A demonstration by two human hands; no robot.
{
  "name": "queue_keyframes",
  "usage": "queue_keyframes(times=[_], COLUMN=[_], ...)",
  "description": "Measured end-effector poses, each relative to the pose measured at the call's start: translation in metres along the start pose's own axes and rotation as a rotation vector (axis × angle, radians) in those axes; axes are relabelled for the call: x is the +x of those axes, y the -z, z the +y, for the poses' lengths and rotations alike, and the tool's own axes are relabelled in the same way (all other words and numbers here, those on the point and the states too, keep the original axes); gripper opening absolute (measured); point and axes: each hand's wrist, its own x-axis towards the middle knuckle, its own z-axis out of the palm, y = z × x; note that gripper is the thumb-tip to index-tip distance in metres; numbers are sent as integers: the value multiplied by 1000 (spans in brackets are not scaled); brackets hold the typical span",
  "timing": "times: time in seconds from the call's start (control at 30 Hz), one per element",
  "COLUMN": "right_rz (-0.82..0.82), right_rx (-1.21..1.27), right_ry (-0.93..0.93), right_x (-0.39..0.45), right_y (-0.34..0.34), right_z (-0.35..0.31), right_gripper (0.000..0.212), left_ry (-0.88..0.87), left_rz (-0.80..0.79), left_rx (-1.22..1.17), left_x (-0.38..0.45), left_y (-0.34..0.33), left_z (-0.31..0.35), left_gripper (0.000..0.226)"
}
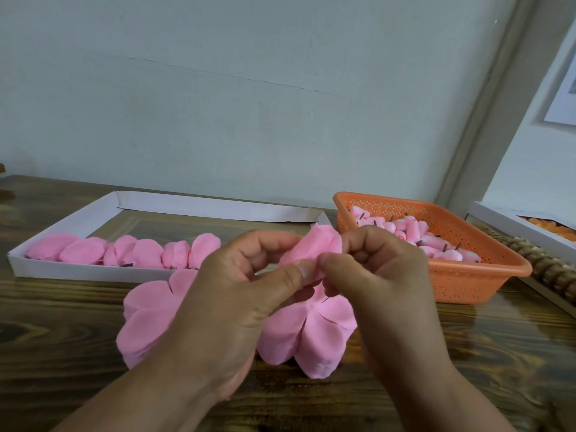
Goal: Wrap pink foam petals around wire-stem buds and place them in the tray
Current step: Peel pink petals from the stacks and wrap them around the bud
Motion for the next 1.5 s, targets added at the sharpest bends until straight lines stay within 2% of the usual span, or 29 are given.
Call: queue_keyframes(times=[0.17,0.27,0.33,0.4,0.5,0.6,0.8,0.87,0.97,1.17,1.27,1.4,1.5], right_rz=[-32,38,93,144,188,174,25,46,97,119,80,45,51], right_rx=[67,34,20,15,47,98,172,156,111,47,34,37,68], right_ry=[-59,-14,6,13,-8,-21,-4,-1,5,26,32,40,32], right_x=[1,-2,-4,-7,-11,-13,-15,-15,-12,-4,-4,-6,-6], right_y=[0,-3,-6,-9,-13,-15,-18,-19,-18,-10,-9,-10,-10], right_z=[0,0,-2,-3,-5,-6,-11,-10,-5,0,2,4,6], right_gripper=[5,9,10,10,11,10,14,23,20,20,23,14,13], left_ry=[4,-46,-97,-157,-228,-267,-341,-394,-452,-365,-334,-319,-266], left_rz=[8,50,108,143,164,198,256,269,272,171,189,212,194], left_rx=[60,196,270,292,310,331,412,479,524,531,569,553,510], left_x=[-1,-6,-10,-12,-13,-12,-7,-7,-8,-11,-8,-8,-9], left_y=[0,-5,-11,-16,-18,-16,-8,-8,-9,-9,-8,-8,-9], left_z=[0,2,3,2,0,-3,-11,-14,-17,-11,-10,-8,-8], left_gripper=[37,38,30,18,18,19,20,22,18,22,20,30,27])
